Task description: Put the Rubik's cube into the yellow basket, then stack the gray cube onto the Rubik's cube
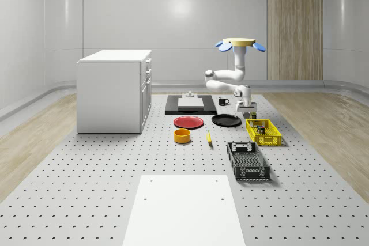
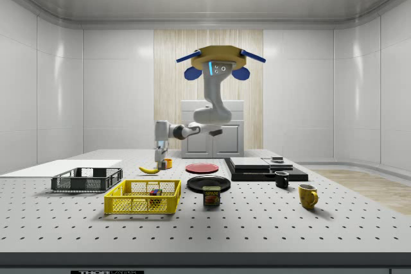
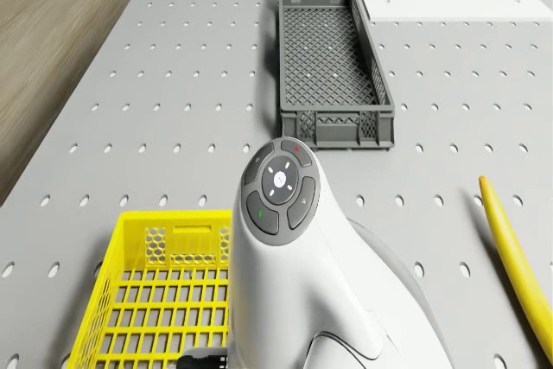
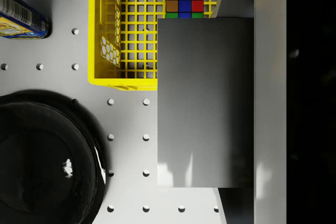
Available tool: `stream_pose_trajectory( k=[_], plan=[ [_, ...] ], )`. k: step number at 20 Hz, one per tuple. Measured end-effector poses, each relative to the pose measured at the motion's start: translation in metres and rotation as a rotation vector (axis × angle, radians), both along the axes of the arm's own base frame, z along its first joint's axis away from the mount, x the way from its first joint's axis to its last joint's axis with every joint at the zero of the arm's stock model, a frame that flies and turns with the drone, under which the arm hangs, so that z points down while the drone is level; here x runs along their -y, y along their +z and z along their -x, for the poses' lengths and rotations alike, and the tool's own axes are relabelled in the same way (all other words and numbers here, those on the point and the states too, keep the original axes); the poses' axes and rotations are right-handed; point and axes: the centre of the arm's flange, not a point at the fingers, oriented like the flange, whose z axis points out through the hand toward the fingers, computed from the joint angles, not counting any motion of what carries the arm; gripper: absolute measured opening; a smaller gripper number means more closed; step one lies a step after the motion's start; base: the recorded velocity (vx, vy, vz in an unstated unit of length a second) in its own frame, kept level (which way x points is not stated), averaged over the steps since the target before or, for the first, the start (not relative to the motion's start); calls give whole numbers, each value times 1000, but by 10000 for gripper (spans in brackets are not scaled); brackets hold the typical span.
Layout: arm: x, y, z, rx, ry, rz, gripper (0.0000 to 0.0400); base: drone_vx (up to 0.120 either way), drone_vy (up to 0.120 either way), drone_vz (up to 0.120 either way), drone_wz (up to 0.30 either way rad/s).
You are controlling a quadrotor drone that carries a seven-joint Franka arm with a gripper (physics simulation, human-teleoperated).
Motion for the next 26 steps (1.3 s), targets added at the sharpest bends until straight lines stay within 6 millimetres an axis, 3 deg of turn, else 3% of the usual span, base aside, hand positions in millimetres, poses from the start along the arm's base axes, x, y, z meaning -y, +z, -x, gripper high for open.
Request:
stream_pose_trajectory(
  k=[20, 26],
  plan=[
    [0, 0, 0, 0, 0, 0, 250, 0, 120, 0, 0],
    [0, 10, 0, 0, 0, 0, 250, 0, 13, 0, 0]
  ],
)
